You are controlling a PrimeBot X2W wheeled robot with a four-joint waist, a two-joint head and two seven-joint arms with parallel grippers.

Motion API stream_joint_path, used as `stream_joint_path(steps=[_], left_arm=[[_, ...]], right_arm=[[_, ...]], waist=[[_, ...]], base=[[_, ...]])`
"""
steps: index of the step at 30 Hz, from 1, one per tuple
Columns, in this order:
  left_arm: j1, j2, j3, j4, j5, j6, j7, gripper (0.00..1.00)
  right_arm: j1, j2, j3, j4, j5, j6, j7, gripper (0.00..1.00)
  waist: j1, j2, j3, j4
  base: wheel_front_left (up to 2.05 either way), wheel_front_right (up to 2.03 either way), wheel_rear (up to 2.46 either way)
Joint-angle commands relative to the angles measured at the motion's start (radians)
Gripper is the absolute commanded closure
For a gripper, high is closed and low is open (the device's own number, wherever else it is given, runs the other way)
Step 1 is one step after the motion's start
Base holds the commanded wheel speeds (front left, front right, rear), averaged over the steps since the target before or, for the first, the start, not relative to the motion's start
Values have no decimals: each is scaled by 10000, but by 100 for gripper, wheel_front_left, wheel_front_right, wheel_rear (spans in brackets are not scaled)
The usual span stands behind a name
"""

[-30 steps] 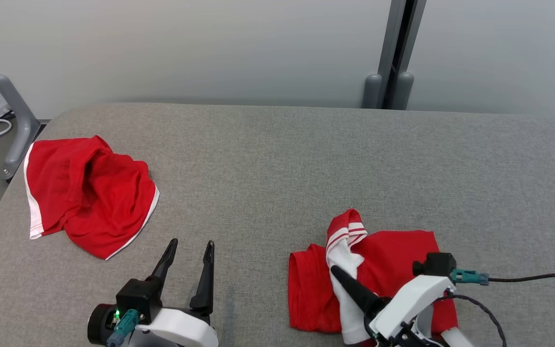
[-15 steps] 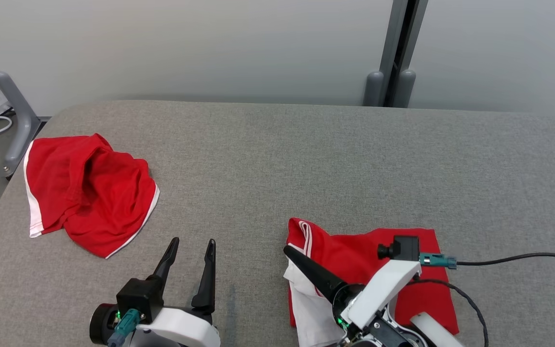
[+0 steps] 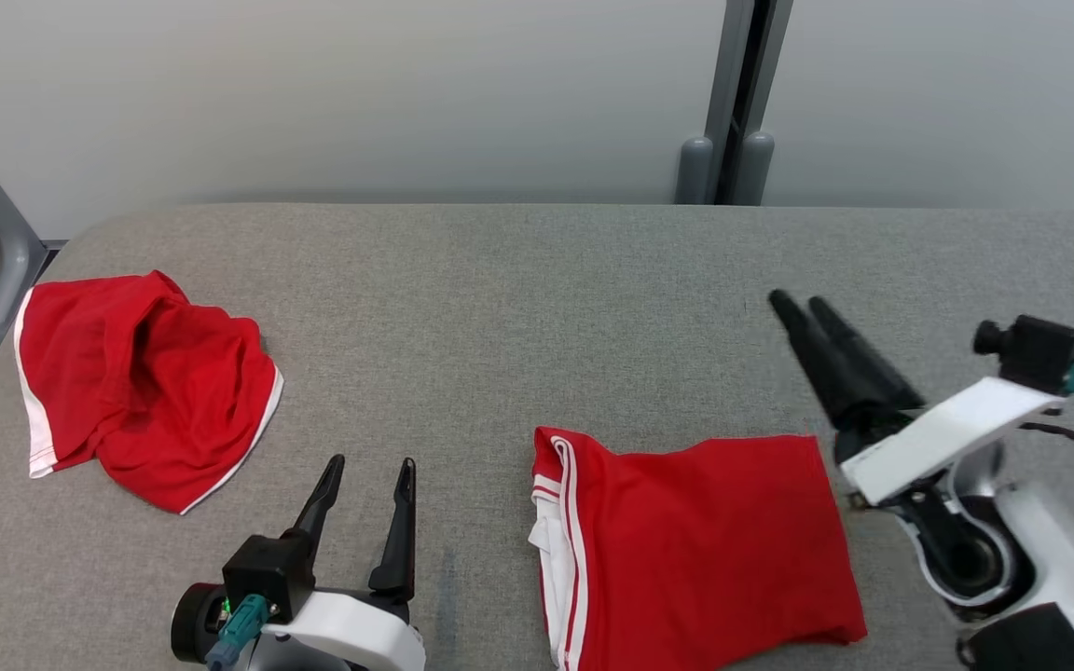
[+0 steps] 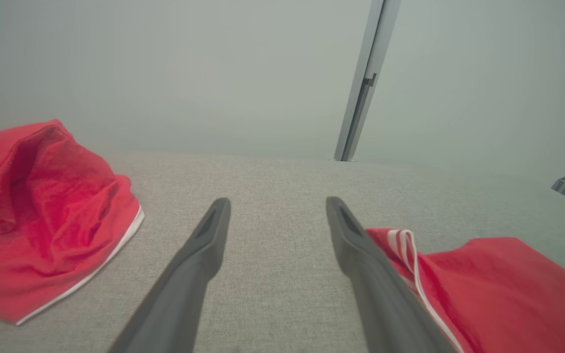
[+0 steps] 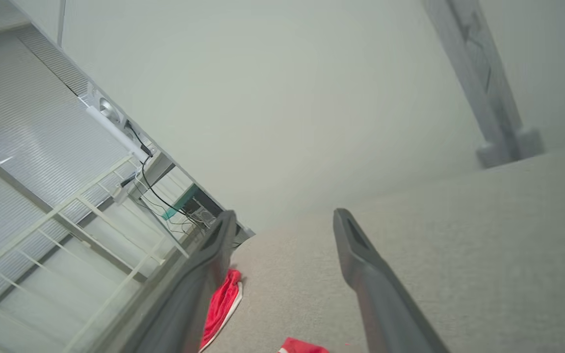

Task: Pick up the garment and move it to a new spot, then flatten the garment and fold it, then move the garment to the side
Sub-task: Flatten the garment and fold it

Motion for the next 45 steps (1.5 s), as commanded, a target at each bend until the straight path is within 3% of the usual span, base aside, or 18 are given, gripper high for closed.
stream_joint_path(steps=[1, 7, 10, 19, 27, 45], left_arm=[[-165, 38, 47, -55, -2, 52, -41, 0], [-219, 38, 46, -171, -58, 22, -41, 0], [-222, 37, 87, -324, -36, -37, -41, 0], [14, 35, 243, -902, 16, -18, -41, 0], [466, 41, 436, -1767, -111, 457, -41, 0], [948, 37, 554, -2367, 155, 623, -41, 0]], right_arm=[[-58, -396, -162, -129, -825, 4, -245, 0], [469, -1713, -1087, -487, -4812, 4, -1654, 0], [1059, -1906, -1822, -409, -6757, 4, -2343, 0], [2372, -866, -3907, -972, -9511, 3, -2958, 0], [3437, 353, -4856, -2046, -10333, 3, -2948, 0], [3936, 716, -4997, -2241, -10531, 1, -2951, 0]], waist=[[0, 0, 8, -44], [0, 0, 71, -148], [0, 0, 86, -225], [0, 0, 128, -422], [0, 0, 36, -490], [0, 0, -29, -352]], base=[[0, 0, 0], [0, 0, 0], [0, 0, 0], [0, 0, 0], [0, 0, 0], [0, 0, 0]])
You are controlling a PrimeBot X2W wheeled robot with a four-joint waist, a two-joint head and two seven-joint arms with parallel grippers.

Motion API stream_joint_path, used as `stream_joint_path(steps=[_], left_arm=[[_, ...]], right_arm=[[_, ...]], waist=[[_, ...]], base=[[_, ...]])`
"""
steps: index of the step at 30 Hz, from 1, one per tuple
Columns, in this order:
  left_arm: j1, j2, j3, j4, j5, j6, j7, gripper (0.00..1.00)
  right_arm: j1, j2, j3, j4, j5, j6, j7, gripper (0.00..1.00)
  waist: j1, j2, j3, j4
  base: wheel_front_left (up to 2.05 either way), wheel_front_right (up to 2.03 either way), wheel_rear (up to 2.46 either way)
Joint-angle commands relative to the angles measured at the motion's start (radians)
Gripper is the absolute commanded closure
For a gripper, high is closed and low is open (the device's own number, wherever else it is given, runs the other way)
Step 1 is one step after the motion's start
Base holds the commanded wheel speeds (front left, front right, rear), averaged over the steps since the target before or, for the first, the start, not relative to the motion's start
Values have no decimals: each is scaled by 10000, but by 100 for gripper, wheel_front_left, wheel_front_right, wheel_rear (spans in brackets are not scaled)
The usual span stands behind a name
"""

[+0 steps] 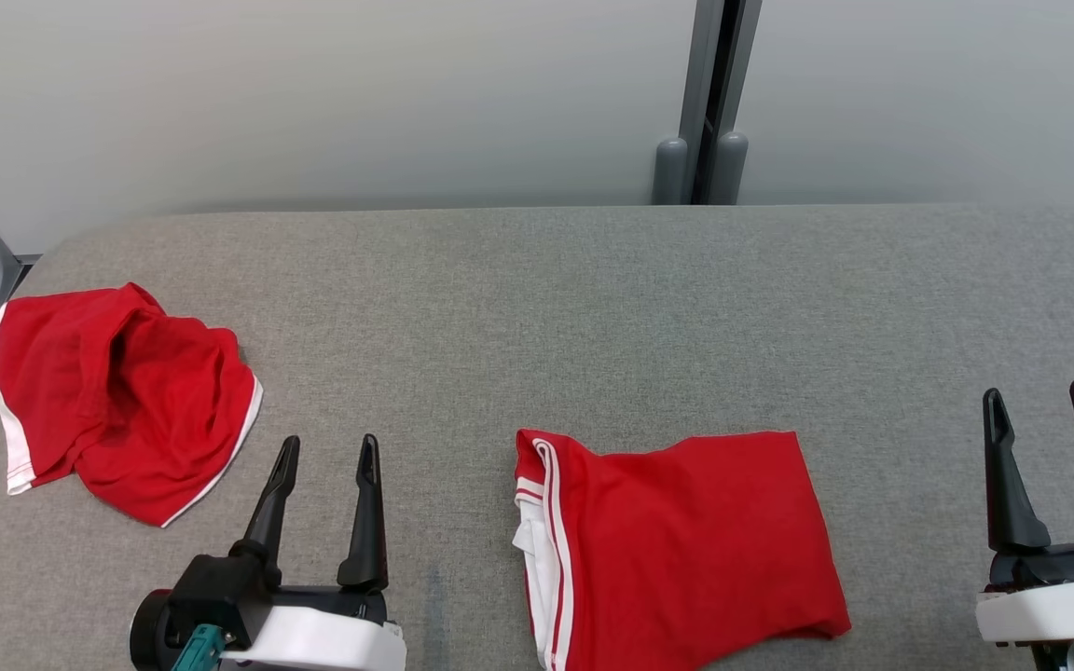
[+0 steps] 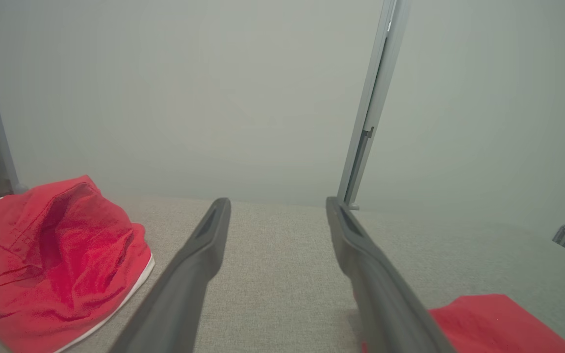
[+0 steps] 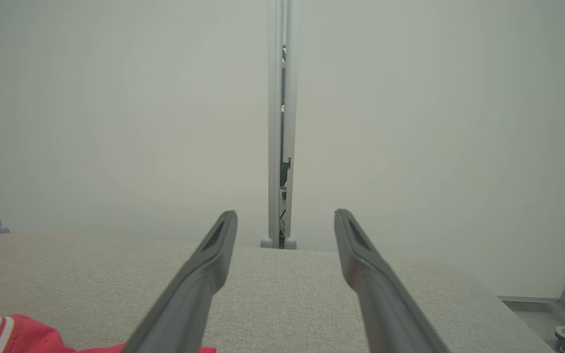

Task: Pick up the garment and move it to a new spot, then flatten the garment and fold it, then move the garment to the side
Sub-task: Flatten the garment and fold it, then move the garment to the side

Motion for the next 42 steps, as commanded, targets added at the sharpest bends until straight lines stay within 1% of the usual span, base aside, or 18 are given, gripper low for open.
stream_joint_path(steps=[1, 6, 13, 42], left_arm=[[44, 35, 35, -46, 19, 22, -41, 0], [-3, 35, 58, -60, 7, 44, -41, 0], [13, 35, -18, 81, 75, -62, -41, 0], [-136, 35, 64, 219, 183, -165, -41, 0]], right_arm=[[8, -40, -37, -44, -70, -3, -48, 0], [-97, -73, -15, 14, -39, -3, -48, 0], [-127, -37, 80, 160, -64, -3, -48, 0], [-149, 14, 101, 327, -53, -3, -49, 0]], waist=[[0, -1, 6, 7], [0, -1, 35, -3], [0, -1, 12, 6], [0, -1, 73, 85]], base=[[0, 0, 0], [0, 0, 0], [0, 0, 0], [0, 0, 0]])
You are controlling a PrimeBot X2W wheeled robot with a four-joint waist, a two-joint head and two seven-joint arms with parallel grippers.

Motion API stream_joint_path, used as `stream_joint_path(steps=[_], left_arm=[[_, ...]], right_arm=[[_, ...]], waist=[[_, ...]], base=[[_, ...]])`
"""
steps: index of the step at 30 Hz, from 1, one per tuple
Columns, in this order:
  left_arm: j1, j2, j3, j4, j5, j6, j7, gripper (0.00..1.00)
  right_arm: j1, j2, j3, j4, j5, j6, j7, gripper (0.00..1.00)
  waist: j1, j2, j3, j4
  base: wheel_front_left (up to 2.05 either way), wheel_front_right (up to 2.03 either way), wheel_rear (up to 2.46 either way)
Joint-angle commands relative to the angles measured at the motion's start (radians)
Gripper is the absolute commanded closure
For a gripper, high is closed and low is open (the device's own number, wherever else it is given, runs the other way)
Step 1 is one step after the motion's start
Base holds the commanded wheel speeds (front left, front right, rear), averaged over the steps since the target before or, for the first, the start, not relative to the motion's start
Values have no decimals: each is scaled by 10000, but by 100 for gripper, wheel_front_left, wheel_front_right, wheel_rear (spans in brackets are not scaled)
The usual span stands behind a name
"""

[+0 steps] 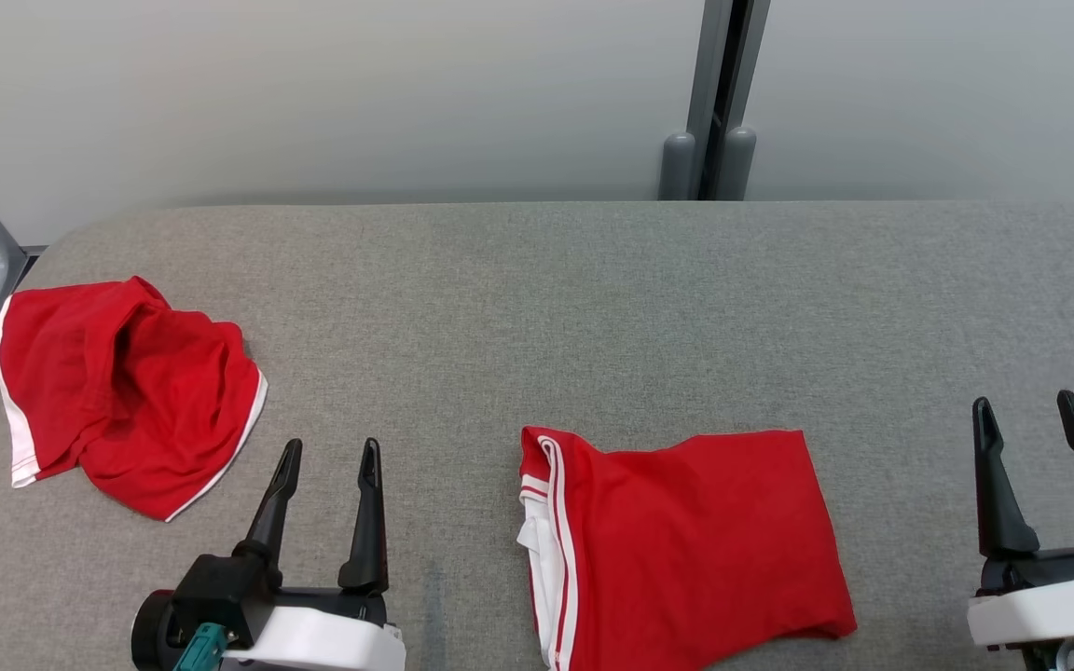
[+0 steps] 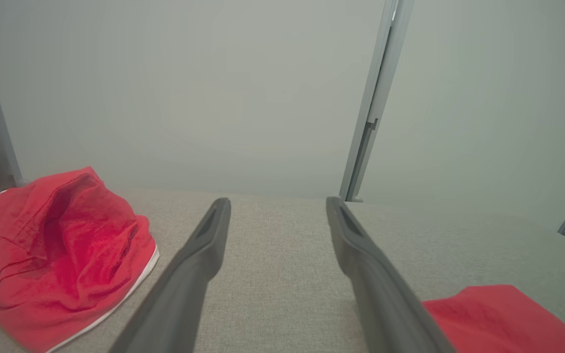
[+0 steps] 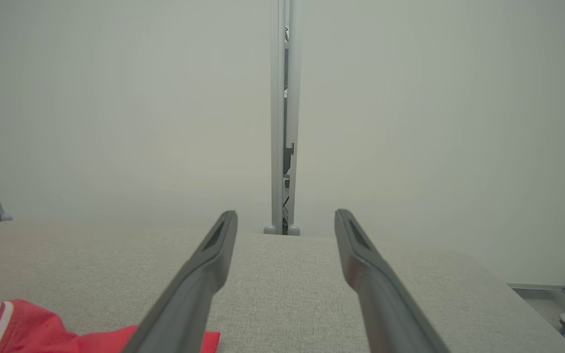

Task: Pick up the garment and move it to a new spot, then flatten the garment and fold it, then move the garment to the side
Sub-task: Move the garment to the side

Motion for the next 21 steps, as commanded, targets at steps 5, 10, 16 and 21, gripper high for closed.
stream_joint_path(steps=[5, 10, 16, 21], left_arm=[[-202, 35, -97, 59, 133, -49, -41, 0], [-295, 36, -162, 119, 199, -82, -41, 0], [-525, 36, -157, 144, 294, -152, -41, 0], [-671, 33, -219, 181, 342, -210, -41, 0]], right_arm=[[128, -61, 390, 777, 544, -1, -48, 0], [-32, -522, 1567, 1898, 1861, -3, -48, 0], [-777, -1135, 2886, 3480, 3696, -1, 359, 0], [-1242, -1448, 3484, 3883, 4945, -1, 805, 0]], waist=[[0, 0, 97, 91], [0, 0, 327, 268], [0, 0, 810, 625], [0, 0, 961, 815]], base=[[0, 0, 0], [0, 0, 0], [0, 0, 0], [0, 0, 0]])
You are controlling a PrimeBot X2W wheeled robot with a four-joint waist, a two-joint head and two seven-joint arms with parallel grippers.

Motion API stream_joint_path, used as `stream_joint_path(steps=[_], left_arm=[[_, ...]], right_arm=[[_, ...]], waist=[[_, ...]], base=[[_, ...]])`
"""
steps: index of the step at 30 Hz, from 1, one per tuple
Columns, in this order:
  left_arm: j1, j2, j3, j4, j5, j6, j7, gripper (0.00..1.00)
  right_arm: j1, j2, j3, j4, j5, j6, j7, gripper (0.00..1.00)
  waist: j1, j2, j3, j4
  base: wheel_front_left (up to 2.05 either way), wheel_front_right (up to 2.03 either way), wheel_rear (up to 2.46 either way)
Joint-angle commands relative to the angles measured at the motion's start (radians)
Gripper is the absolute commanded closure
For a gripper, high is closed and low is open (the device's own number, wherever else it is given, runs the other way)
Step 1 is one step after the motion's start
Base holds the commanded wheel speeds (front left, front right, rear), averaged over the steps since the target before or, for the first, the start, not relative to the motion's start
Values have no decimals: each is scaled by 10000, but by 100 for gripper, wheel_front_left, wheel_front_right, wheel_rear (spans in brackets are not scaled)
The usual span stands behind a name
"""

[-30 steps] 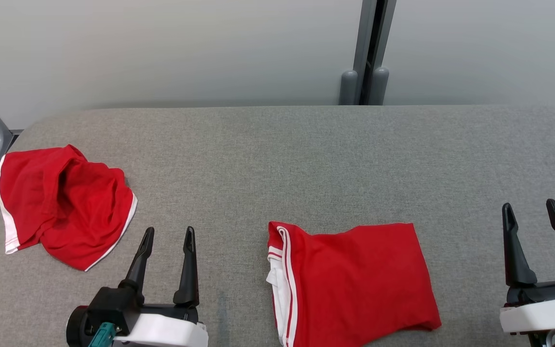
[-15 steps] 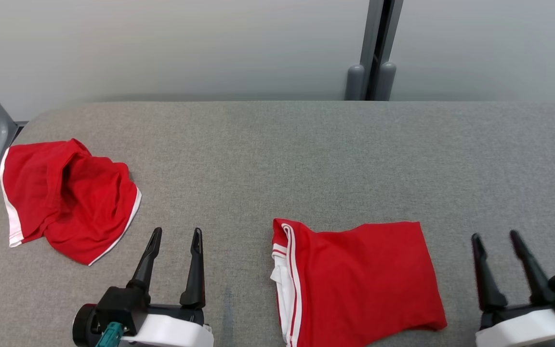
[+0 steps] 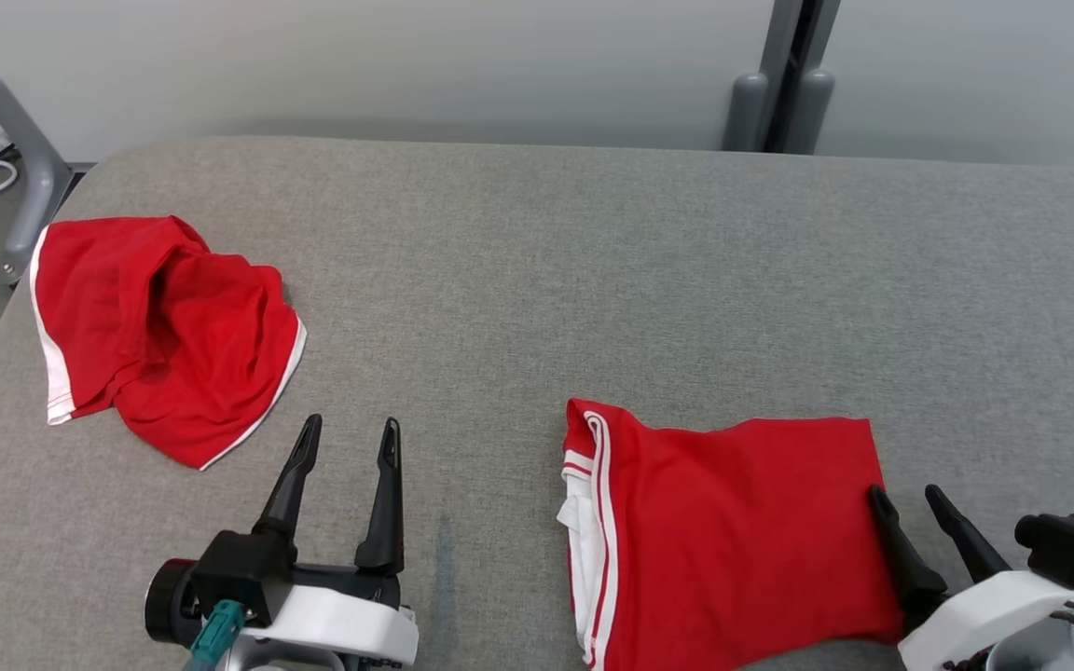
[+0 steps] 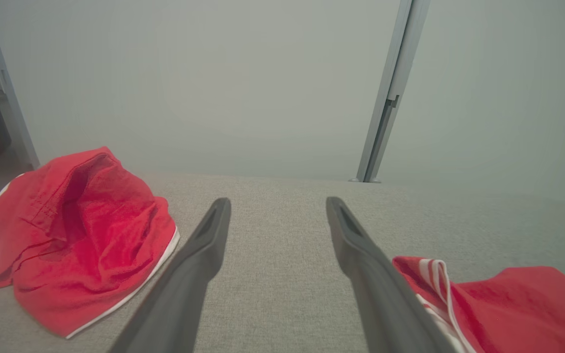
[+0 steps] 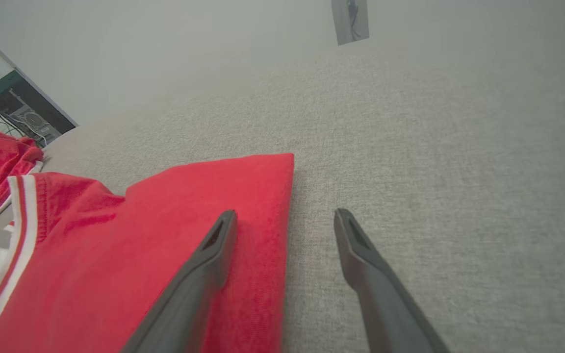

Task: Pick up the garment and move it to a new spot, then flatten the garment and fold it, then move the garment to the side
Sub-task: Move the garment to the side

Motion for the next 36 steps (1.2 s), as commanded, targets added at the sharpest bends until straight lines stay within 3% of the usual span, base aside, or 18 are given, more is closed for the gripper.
stream_joint_path(steps=[1, 15, 16, 17, 18, 19, 22, 28, 36], left_arm=[[-224, 36, 14, 9, 57, -50, -41, 0], [-69, 34, -275, 9, -67, -52, -41, 0], [-35, 33, -281, -10, -81, -30, -41, 0], [-28, 31, -268, -38, -77, 7, -41, 0], [-42, 33, -258, -49, -72, 18, -41, 0], [-533, 30, -546, -442, 711, -352, -41, 0], [-903, 31, -785, -558, 1034, -547, -40, 0], [-1940, 36, -1396, -710, 1587, -895, -40, 0], [-3366, 113, -1944, -651, 2386, -1379, -40, 0]], right_arm=[[-174, -106, 175, 61, 392, 1, 185, 0], [-210, -651, 1680, 184, 2848, 1, 1626, 0], [-285, -783, 1810, 149, 2946, 1, 1590, 89], [-407, -916, 1953, 115, 2878, 1, 1507, 100], [-475, -1021, 2027, 135, 2814, 1, 1450, 100], [-1662, -2443, 3183, 292, 1610, -1, 1231, 100], [-2283, -3133, 3692, 326, 1256, -2, 1153, 100], [-3608, -4323, 4293, 681, 956, -2, 678, 100], [-5442, -5198, 4789, 1599, 940, -4, -151, 100]], waist=[[0, 0, 59, 92], [0, 0, -188, 370], [0, 0, -201, 382], [0, 0, -178, 358], [0, 0, -163, 341], [0, 0, 404, -453], [0, 0, 802, -860], [0, 0, 1996, -1678], [0, 0, 3712, -2937]], base=[[0, 0, 0], [0, 0, 0], [0, 0, 0], [0, 0, 0], [0, 0, 0], [0, 0, 0], [0, 0, 0], [0, 0, 0], [0, 0, 0]])
